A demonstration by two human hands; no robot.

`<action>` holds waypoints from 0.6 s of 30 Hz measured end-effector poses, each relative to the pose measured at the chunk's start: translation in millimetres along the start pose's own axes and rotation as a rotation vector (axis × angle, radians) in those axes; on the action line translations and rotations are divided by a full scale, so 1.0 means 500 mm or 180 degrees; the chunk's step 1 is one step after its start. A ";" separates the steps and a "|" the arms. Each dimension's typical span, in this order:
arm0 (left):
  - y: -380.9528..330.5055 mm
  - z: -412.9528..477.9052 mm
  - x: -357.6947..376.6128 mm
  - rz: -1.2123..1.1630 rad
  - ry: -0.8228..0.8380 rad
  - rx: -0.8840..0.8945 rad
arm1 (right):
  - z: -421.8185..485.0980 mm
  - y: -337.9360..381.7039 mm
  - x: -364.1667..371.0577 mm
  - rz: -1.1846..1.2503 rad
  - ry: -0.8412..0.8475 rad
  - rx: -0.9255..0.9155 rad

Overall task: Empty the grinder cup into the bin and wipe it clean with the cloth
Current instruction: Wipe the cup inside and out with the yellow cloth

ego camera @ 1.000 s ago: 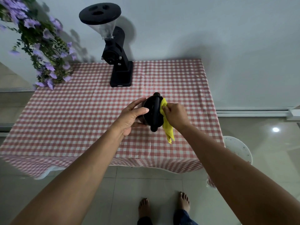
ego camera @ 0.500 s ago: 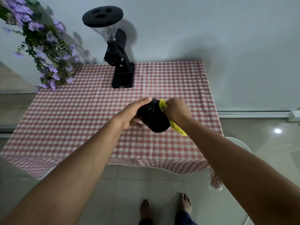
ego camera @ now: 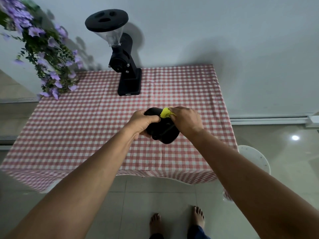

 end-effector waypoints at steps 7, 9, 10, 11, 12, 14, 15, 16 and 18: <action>0.034 -0.004 -0.047 -0.0732 -0.0497 0.0037 | -0.010 -0.122 -0.040 0.2133 -0.0662 0.0577; 0.023 -0.003 -0.056 -0.0671 -0.0560 0.0178 | -0.012 -0.110 -0.041 0.1976 -0.0580 0.0369; 0.016 -0.001 -0.053 -0.0619 -0.0544 0.0222 | -0.013 -0.089 -0.039 0.1721 -0.0513 0.0188; 0.009 -0.001 -0.046 -0.0582 -0.0506 0.0247 | -0.013 -0.065 -0.032 0.1457 -0.0465 -0.0015; 0.004 0.001 -0.038 -0.0549 -0.0475 0.0251 | -0.015 -0.043 -0.024 0.1212 -0.0436 -0.0194; -0.002 0.000 -0.028 -0.0471 -0.0470 0.0262 | -0.021 -0.014 -0.007 0.0824 -0.0325 -0.0324; -0.002 -0.001 -0.027 -0.0460 -0.0498 0.0277 | -0.022 -0.008 0.003 0.0688 -0.0254 -0.0319; -0.001 -0.002 -0.026 -0.0465 -0.0526 0.0300 | -0.026 0.000 0.006 0.0595 -0.0258 -0.0351; -0.003 -0.003 -0.026 -0.0433 -0.0548 0.0353 | -0.039 0.018 0.006 0.0586 -0.0389 -0.0499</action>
Point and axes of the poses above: each hand's wrist, its own z-axis towards the middle knuckle, its own x-axis out of the palm, y = z × x, the point moved 9 cm from there along z, towards the middle knuckle, and after that the axes turned 12 degrees about y, right-handed, at the moved point
